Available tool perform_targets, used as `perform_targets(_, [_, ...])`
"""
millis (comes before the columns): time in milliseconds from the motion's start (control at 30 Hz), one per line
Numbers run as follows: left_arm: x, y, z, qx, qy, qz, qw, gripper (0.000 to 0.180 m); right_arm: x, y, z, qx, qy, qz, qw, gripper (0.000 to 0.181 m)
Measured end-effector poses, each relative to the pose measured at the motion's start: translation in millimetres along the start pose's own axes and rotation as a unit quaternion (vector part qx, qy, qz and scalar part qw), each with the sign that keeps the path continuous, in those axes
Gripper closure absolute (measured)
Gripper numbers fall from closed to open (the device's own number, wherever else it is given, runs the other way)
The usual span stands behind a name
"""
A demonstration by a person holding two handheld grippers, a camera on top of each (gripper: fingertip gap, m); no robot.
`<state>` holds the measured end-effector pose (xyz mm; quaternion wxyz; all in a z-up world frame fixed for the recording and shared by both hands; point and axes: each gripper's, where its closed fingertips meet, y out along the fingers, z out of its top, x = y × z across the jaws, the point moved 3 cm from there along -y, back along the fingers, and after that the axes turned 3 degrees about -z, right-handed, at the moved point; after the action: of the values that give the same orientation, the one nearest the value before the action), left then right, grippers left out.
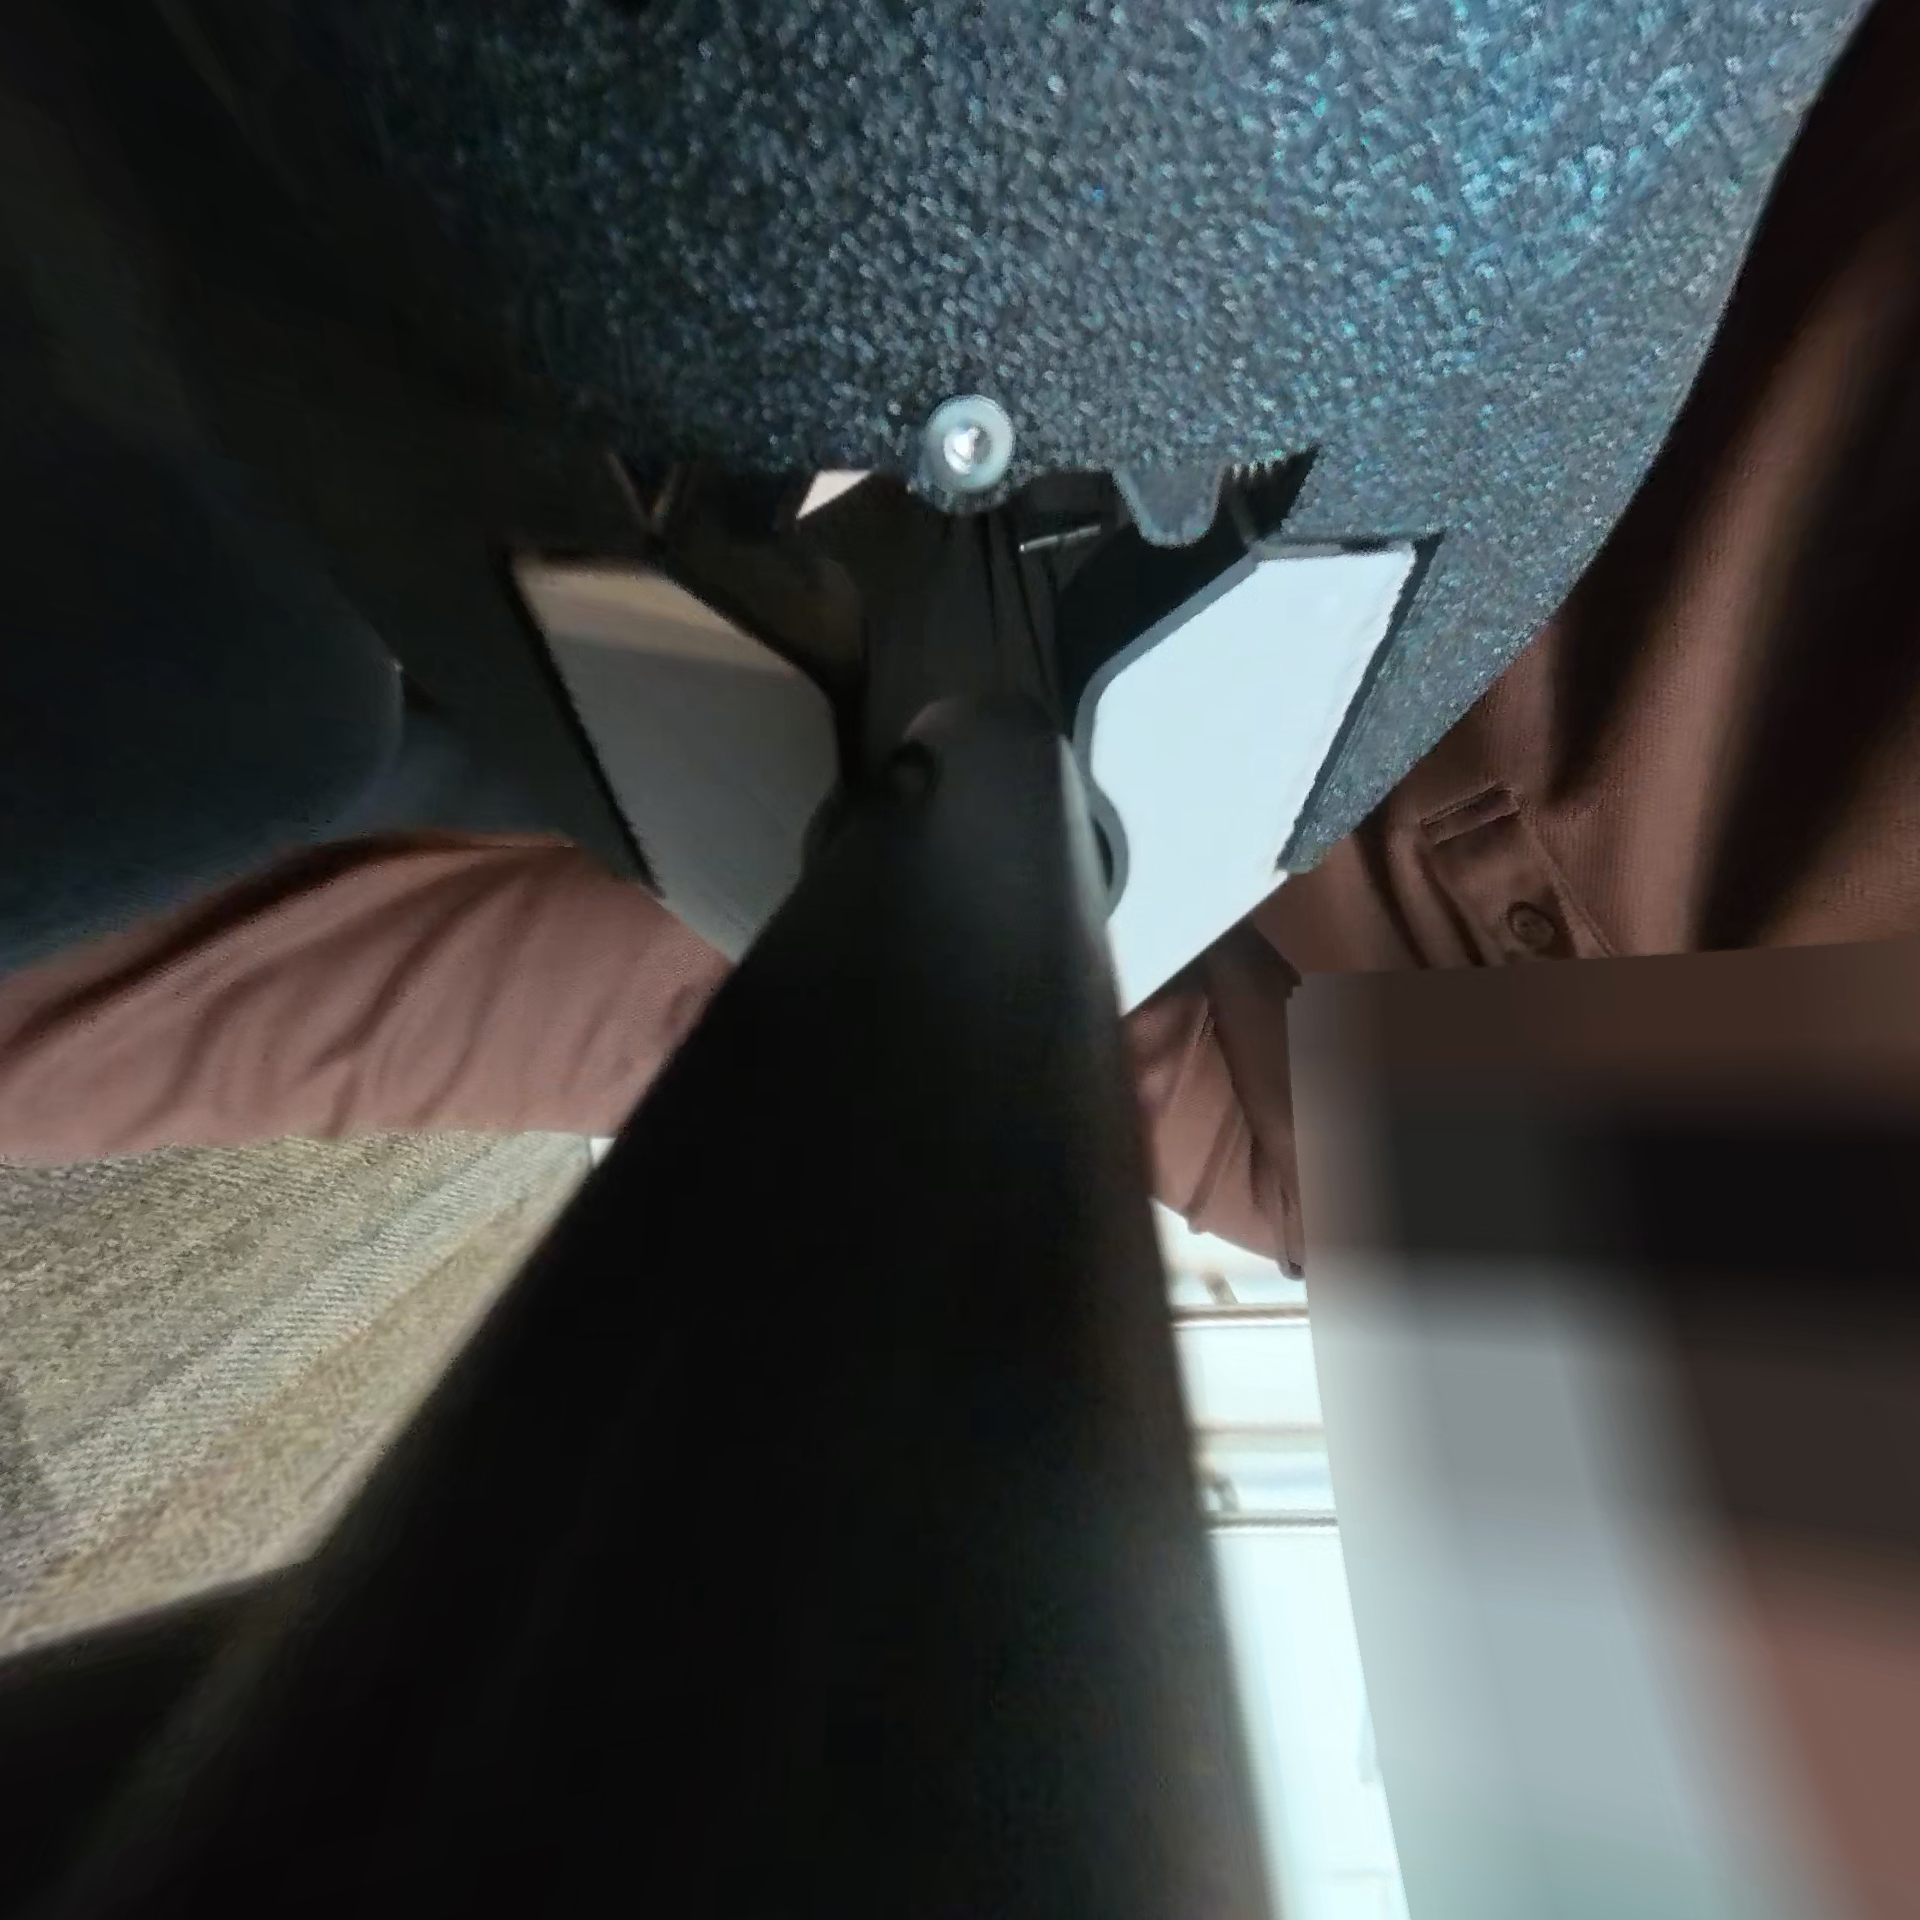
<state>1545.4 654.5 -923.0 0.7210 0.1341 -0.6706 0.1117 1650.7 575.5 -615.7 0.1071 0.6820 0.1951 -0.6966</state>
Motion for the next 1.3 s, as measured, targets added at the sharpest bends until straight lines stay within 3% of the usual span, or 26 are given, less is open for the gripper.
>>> perform_targets(167, [9.4, 0.5, 3.8, -0.034, 0.063, 0.033, 0.997, 0.169, 0.5, -6.4, 4.5, -0.003, -0.013, -0.004, 1.0, 0.149])
perform_targets(300, [6.1, -21.1, -5.8, -0.039, 0.037, 0.096, 0.994, 0.161, 3.7, -14.7, -8.2, -0.045, -0.046, -0.051, 0.997, 0.148])
perform_targets(367, [6.4, -57.5, 7.5, 0.034, 0.032, 0.104, 0.993, 0.179, 3.5, -20.4, -10.2, -0.05, -0.062, -0.066, 0.995, 0.147])
perform_targets(433, [3.4, -95.8, 18.9, 0.07, 0.02, 0.126, 0.989, 0.17, 2.7, -25.2, -11.1, -0.048, -0.067, -0.067, 0.994, 0.146])
perform_targets(533, [17.6, -123.3, 22.9, 0.032, 0.058, 0.148, 0.987, 0.167, 3.7, -37.9, -12.3, -0.025, -0.07, -0.078, 0.994, 0.146])
perform_targets(633, [39.4, -124.6, 47.0, 0.007, 0.086, 0.174, 0.981, 0.133, 4.5, -51.9, -15.6, -0.002, -0.075, -0.106, 0.992, 0.143])
perform_targets(767, [62.5, -98.2, 103.5, -0.025, 0.123, 0.183, 0.975, 0.137, 4.4, -65.4, -15.6, 0.013, -0.079, -0.14, 0.987, 0.143])
perform_targets(867, [56.6, -71.3, 124.5, -0.071, 0.093, 0.17, 0.978, 0.137, -4.0, -80.3, -9.7, 0.036, -0.101, -0.159, 0.981, 0.148])
perform_targets(1067, [40.3, -26.0, 113.1, -0.244, 0.101, 0.148, 0.953, 0.15, -15.5, -98.6, -23.2, 0.039, -0.101, -0.167, 0.98, 0.149])
perform_targets(1200, [43.0, -6.5, 105.1, -0.276, 0.11, 0.112, 0.948, 0.175, -20.6, -118.3, -26.4, 0.048, -0.101, -0.179, 0.977, 0.149])
perform_targets(1300, [43.5, -6.4, 105.3, -0.289, 0.105, 0.117, 0.944, 0.175, -30.7, -144.0, -21.3, 0.055, -0.109, -0.191, 0.974, 0.148])
